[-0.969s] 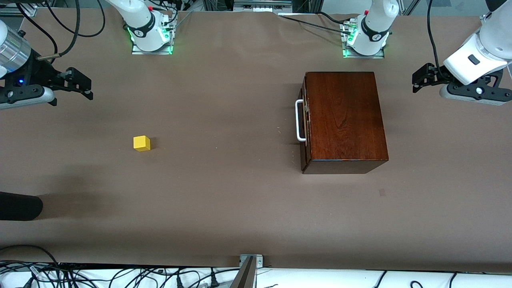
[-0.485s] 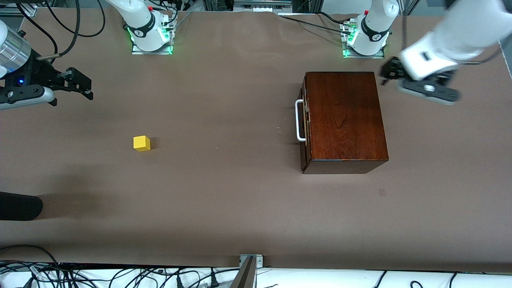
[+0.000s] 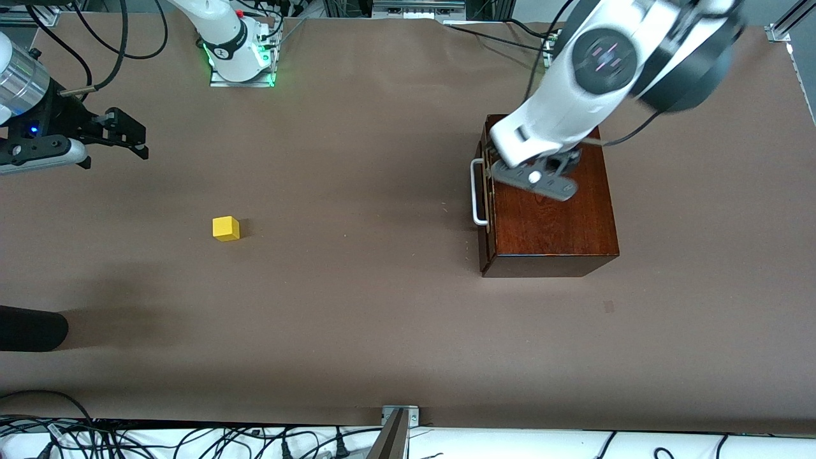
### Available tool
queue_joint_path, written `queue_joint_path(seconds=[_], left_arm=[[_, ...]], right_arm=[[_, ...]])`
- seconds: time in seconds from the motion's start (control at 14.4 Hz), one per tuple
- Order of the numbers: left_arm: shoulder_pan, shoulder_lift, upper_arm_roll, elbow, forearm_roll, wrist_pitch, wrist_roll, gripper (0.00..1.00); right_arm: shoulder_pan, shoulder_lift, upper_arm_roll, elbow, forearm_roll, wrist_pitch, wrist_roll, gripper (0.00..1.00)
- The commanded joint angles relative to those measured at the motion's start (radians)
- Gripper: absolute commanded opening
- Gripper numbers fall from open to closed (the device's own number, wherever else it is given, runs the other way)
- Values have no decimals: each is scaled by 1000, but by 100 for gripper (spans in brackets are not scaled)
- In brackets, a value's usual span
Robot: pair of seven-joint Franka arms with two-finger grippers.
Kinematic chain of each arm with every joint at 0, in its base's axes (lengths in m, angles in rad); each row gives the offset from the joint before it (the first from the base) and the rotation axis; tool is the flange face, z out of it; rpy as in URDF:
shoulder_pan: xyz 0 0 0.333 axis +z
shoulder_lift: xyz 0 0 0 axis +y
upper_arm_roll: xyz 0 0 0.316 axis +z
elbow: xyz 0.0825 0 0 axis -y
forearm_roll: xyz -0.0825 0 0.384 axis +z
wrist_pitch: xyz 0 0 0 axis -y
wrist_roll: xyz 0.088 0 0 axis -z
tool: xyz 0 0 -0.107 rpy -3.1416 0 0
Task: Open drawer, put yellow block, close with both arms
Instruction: 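Reach the left gripper to the metal handle of the wooden box drawer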
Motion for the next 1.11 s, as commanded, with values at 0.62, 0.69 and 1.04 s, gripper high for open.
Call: queue_joint_path(seconds=[0.62,0.69,1.04], left_arm=[[-195,145,-1,-135,229,209,-404,100],[-215,162,-1,-144,262,212,-433,100],[-235,180,-1,-214,328,290,-511,100]], right_arm=[[4,8,-3,25,17,-21,11,100],[4,6,-4,24,17,-23,11,100],[4,8,-6,24,17,-21,11,100]])
